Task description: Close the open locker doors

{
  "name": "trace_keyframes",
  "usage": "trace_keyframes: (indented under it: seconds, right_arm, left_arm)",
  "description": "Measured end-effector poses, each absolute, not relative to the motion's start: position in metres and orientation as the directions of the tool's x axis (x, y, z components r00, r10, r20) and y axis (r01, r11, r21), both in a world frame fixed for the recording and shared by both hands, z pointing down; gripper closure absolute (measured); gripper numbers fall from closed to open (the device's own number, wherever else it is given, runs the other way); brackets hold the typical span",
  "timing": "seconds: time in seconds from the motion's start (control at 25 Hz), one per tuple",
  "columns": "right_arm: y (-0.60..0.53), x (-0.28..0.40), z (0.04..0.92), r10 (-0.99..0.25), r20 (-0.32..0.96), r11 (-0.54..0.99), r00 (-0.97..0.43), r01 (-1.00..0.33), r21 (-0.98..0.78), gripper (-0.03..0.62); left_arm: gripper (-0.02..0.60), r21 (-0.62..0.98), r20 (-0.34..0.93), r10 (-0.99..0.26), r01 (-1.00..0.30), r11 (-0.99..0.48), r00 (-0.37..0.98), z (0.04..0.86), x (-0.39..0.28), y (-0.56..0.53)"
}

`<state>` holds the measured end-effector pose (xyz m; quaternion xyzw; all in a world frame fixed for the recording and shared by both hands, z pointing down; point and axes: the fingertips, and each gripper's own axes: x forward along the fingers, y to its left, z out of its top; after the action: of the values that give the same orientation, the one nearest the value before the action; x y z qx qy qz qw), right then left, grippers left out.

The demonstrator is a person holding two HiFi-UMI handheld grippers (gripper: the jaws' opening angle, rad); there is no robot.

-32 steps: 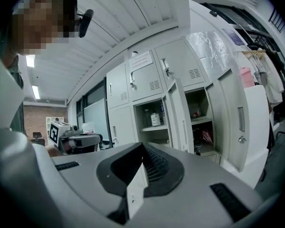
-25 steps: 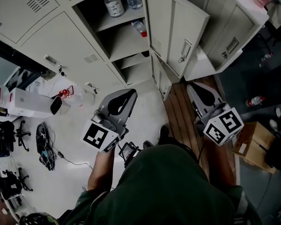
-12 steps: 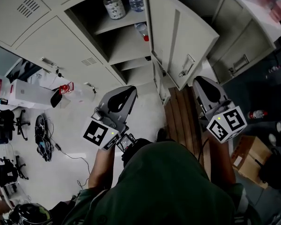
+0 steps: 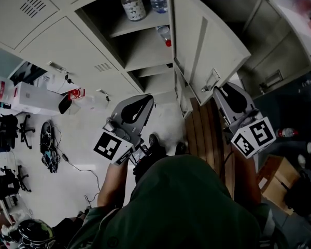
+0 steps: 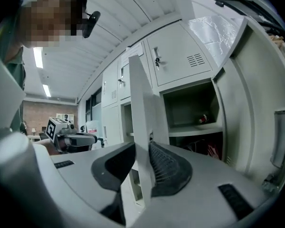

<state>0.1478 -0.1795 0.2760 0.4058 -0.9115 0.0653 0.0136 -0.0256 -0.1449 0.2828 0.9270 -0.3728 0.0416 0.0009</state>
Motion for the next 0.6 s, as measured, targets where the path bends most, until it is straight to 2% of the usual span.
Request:
trace_keyframes:
  seconds: [0.4,0.6]
  right_arm:
    - [-0.159,0.063,0.275,-0.590,0.081,0.799,-0.804,-0.595,-0.085,0.467]
    - [-0.157,0.014,0.275,-0.512,0.085,0.850,-0.855,-0.518,-0.091,0.488]
  left_arm:
    - [0.584,-0.011,0.093,-0.701,-0.704,-0.711,0.707,0.290,-0.062,-0.160]
    - [0.584,-0.003,0.088,-0.718,-0.720,-0.694,0.691,0.289,-0.089,-0.165]
